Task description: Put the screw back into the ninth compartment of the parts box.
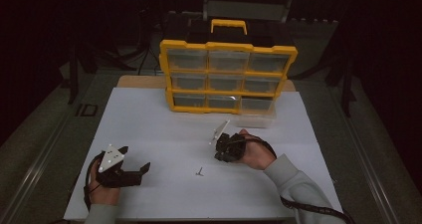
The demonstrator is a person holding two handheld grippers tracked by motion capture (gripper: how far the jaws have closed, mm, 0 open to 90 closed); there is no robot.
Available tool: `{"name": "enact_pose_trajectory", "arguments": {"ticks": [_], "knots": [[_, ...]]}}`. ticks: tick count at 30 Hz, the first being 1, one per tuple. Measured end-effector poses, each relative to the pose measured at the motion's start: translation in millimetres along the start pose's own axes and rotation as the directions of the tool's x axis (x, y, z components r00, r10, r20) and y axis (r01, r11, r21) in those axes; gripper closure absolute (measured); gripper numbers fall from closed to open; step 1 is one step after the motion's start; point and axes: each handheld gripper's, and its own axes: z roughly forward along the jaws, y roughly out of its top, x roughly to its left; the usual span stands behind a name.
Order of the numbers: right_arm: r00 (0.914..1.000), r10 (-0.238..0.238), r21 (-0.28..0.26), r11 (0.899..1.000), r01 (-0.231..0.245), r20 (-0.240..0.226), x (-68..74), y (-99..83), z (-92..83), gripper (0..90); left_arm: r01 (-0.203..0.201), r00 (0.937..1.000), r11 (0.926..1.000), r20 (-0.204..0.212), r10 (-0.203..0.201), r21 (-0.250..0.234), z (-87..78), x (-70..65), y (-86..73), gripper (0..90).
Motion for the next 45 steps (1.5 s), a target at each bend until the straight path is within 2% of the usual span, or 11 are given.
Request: {"name": "enact_pose_trajectory", "arguments": {"ticks": [17,22,45], "knots": [[0.9987,0.038,-0.010,0.999,-0.038,0.035,-18.7,-1.9,-16.3,87.2,0.002,1.0000,1.0000,-0.002,-0.002,-0.001,-0.1,0.2,-0.1,4.6],[0.9984,0.046,-0.026,0.999,-0.045,0.032,-23.4,-2.3,-19.2,87.2,0.001,1.0000,1.0000,-0.001,-0.001,-0.001,-0.2,0.1,-0.1,4.6],[0.9948,0.083,-0.029,0.996,-0.081,0.060,-44.3,-1.9,-32.6,87.2,0.003,1.0000,1.0000,-0.001,-0.003,-0.002,-0.4,0.3,-0.1,4.6]]}}
